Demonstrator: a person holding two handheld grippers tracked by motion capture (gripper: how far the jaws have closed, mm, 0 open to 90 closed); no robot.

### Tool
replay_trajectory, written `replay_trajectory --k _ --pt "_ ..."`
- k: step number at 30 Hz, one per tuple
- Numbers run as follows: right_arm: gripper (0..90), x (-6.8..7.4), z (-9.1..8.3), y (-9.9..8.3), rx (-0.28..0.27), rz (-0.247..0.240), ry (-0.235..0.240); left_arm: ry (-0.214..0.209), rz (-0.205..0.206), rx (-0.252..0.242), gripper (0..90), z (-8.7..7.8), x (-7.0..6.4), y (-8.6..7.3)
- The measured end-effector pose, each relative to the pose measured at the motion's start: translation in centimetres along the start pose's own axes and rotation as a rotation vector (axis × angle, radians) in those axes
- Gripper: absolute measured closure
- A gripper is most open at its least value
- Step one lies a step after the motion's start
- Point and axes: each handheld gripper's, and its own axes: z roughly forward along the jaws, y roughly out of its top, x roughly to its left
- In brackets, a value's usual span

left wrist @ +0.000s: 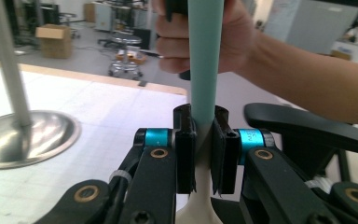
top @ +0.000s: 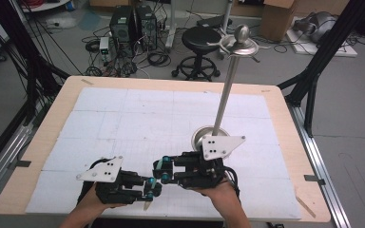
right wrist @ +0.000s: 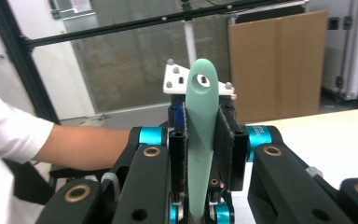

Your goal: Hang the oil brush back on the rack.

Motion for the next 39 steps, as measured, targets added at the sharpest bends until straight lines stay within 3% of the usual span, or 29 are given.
replay_trajectory --k 1,2,6,10,12,13,14,19,30,39 --pt "72.5 0.0 0.0 0.0 0.000 0.005 -0.008 0.024 0.002 0.002 81.9 0.0 0.0 0.0" --pt "64.3 0.0 0.0 0.0 -0.006 0.013 -0.024 0.045 -0.001 0.007 81.9 0.0 0.0 0.0" --pt "44.8 0.5 -0.1 0.0 -0.034 0.041 -0.147 0.156 -0.007 0.007 81.9 -0.1 0.1 0.0" --pt "42.5 1.4 0.3 0.0 -0.008 0.028 -0.342 0.256 -0.008 0.009 81.9 0.1 0.1 0.0" --pt "46.4 1.9 0.7 -0.1 0.005 0.013 -0.409 0.291 -0.006 0.010 81.8 0.2 0.1 0.0" --pt "47.5 2.3 1.2 -0.1 0.015 -0.002 -0.465 0.307 -0.007 0.010 81.8 0.3 0.0 0.0" --pt "47.5 2.3 1.2 -0.1 0.015 -0.002 -0.465 0.316 -0.008 0.010 81.8 0.3 0.0 0.0" --pt "55.4 2.5 2.0 -0.2 0.037 0.026 -0.586 0.392 -0.009 0.020 81.8 0.6 0.0 0.0" --pt "68.3 2.5 2.5 -0.3 0.041 0.064 -0.650 0.451 0.007 0.045 81.7 1.4 -0.4 -0.2" --pt "74.6 2.6 2.4 -0.1 0.043 0.088 -0.673 0.466 0.003 0.043 81.4 1.6 -0.4 -0.1"
